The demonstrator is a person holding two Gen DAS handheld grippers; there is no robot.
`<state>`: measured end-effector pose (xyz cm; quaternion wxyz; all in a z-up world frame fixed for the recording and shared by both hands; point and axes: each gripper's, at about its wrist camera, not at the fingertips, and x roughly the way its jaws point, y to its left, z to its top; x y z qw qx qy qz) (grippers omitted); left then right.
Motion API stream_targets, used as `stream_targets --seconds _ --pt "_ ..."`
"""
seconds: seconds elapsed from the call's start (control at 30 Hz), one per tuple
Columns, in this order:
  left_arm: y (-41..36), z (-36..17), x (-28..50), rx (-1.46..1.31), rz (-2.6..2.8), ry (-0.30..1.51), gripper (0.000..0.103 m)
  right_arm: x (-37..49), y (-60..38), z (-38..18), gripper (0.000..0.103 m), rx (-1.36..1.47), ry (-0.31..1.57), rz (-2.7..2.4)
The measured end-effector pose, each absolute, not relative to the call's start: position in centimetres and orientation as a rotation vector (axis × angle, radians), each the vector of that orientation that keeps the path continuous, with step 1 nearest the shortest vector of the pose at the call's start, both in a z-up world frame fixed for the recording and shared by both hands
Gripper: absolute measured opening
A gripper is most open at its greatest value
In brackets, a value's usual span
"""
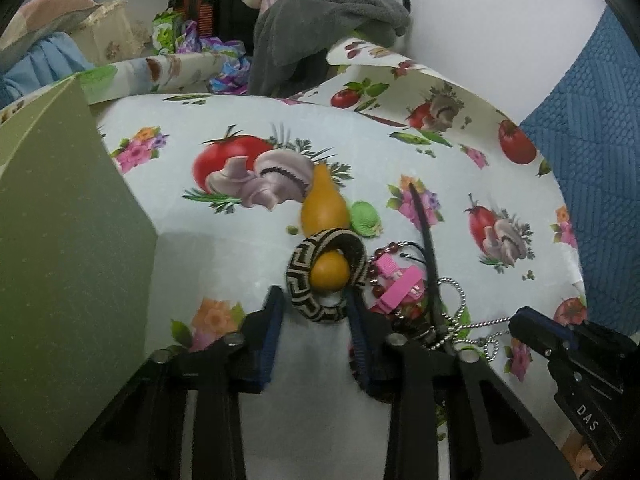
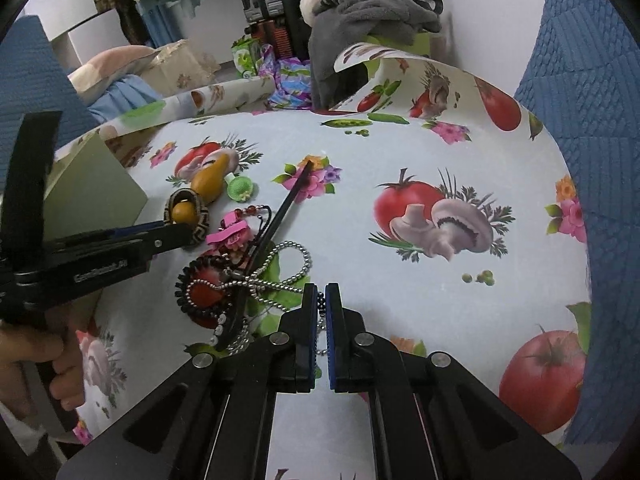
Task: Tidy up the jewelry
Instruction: 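Grasp the black patterned bangle with the left tool while the right grasps a silver chain, then carry the bangle with the left tool and chain with the right over the box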
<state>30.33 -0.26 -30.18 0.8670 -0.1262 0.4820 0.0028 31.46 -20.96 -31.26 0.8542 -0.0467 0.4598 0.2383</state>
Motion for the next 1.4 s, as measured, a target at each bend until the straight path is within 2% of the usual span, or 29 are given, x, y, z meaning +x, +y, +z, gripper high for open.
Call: stream_targets --seconds 0.13,0.43,0.8,1.4 --pt "-0.9 -29.9 30.5 -0.241 -0.010 0.993 0.007 31.2 -21.1 -30.8 0.002 -0.064 0.964 0.521" --pt "-0.7 -27.4 29.0 -0.287 -0.019 1.010 0.007 29.9 -21.0 -28.2 0.002 -0.019 0.931 0.544" --pt "-0.1 -21.9 25.7 -0.307 -0.017 1.016 0.007 28.3 -21.0 -22.4 0.002 0.060 0.881 0.544" --pt "4.1 -9.6 22.0 -0.272 0.040 0.999 0.007 26.3 -18.6 -9.1 0.002 0.020 0.760 0.523"
